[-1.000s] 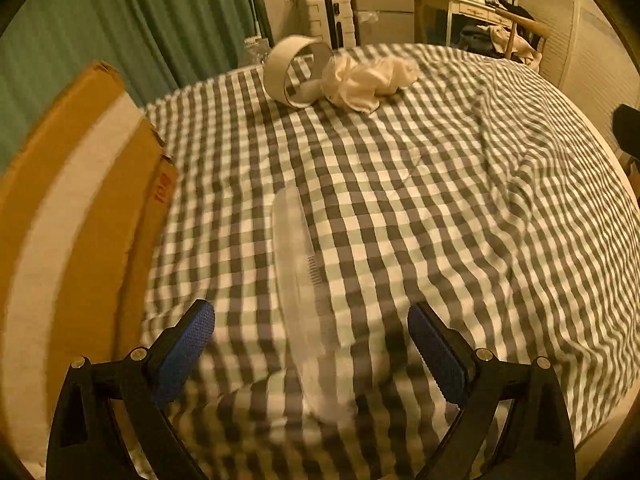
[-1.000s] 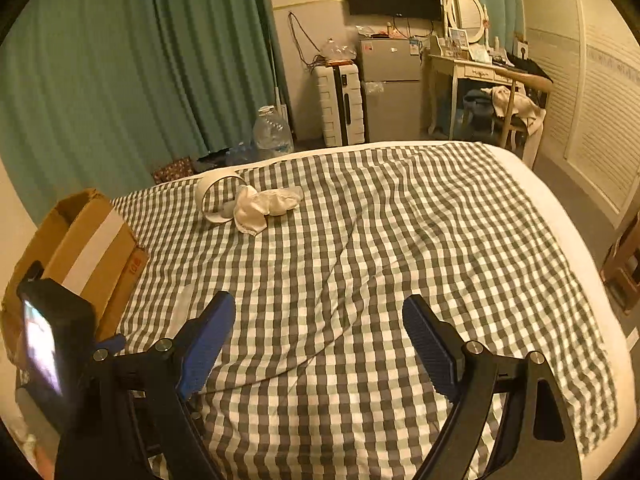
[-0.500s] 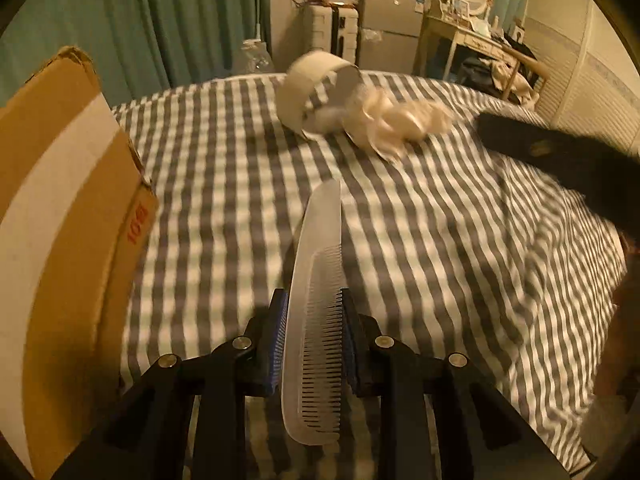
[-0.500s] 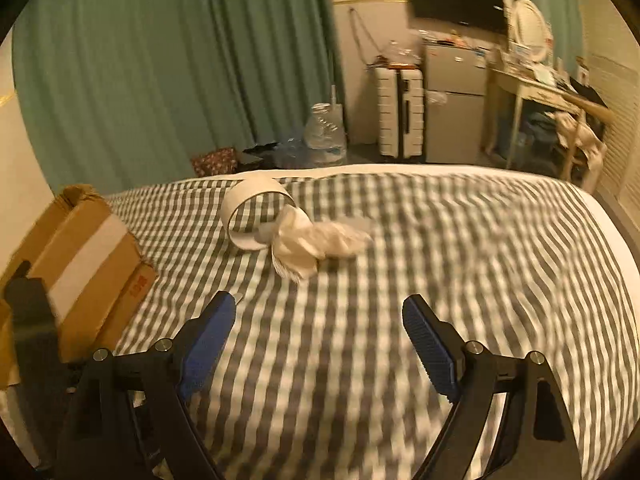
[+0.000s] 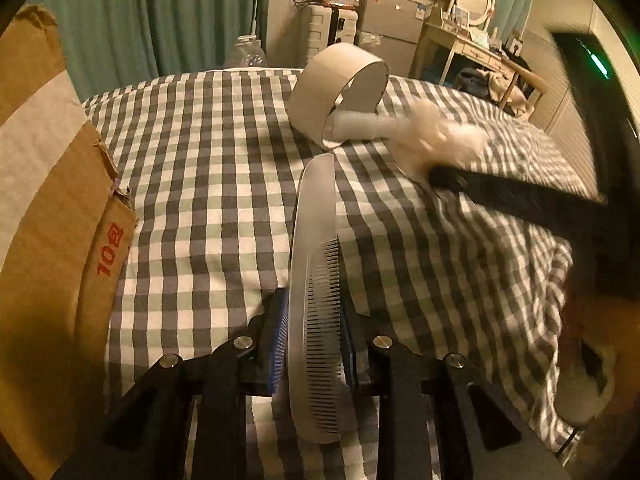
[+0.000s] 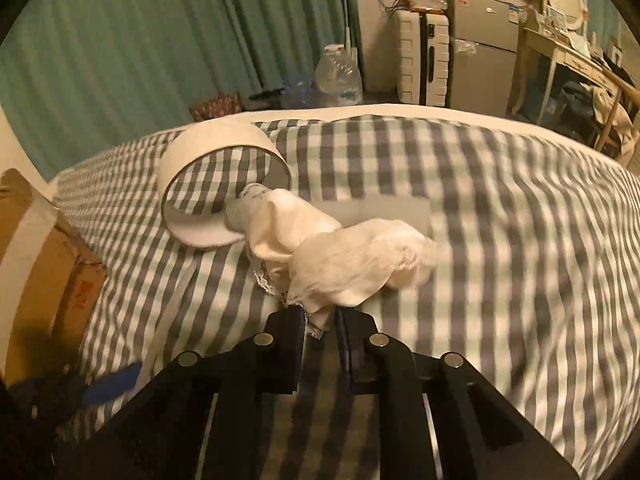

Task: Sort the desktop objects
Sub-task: 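Grasp white comb with left tool while right tool grasps white cloth, then drop white cloth into cardboard box with right tool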

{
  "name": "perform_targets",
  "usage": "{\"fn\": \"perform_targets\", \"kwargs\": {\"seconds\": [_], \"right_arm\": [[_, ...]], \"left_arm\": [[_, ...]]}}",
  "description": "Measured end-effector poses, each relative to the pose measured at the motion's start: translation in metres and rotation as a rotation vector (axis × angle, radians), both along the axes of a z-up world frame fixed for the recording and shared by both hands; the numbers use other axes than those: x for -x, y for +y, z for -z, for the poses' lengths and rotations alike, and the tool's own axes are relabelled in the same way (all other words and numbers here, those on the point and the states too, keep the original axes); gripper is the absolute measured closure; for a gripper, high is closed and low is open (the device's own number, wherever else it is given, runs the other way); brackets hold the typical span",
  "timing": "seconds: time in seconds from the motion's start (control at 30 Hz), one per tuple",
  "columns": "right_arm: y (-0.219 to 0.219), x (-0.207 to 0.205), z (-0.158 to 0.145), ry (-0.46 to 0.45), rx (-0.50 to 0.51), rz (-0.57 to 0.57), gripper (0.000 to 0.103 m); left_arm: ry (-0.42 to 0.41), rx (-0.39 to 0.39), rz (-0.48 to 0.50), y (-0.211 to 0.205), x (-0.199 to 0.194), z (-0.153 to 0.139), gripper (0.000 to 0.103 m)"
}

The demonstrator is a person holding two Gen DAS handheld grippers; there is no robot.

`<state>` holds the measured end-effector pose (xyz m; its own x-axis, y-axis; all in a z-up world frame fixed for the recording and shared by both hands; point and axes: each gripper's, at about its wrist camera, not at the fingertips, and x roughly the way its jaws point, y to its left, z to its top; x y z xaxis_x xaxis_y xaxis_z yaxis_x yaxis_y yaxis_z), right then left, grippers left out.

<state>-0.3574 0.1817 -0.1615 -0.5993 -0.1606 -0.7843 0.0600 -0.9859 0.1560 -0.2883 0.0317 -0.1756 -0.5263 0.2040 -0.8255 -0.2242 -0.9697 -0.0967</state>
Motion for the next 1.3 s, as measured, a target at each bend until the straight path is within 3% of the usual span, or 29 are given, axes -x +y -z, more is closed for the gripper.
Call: {"fn": "perform_targets", "kwargs": {"seconds": [0.1,0.13,0.33,0.57,0.77,1.0,1.3], "right_arm": [[0.007,-0.032,-0.008,0.002,-0.012,0.021,0.089],[0.008,-0.045,-0.014,-0.001,-0.004,0.025,0.089],[0.015,-0.127,-0.077,0.093,0.077,0.074,0.089],[0.009,-0.199,-0.111,0.131,0.088,0.110,0.089],[0.006,-0.229,-0.137,0.150,0.112,0.130,0.089],[-0.015,-0.242,-0.164,0.179,0.093,0.100,0.089],[-0.095,-0.232,-0.198,0.219,0.077,-0.051,0.089]], "left_arm": [[0.018,0.011,0.005,-0.009,-0.013,-0.013,0.084],[0.032,0.015,0.014,-0.007,-0.020,-0.021,0.100],[0.103,0.045,0.088,0.009,-0.057,-0.072,0.100],[0.192,0.037,0.124,0.022,-0.092,-0.128,0.101],[0.266,0.027,0.130,0.024,-0.121,-0.173,0.101],[0.318,0.003,0.109,0.014,-0.147,-0.202,0.101],[0.395,-0.042,-0.025,-0.051,-0.161,-0.248,0.101]]}}
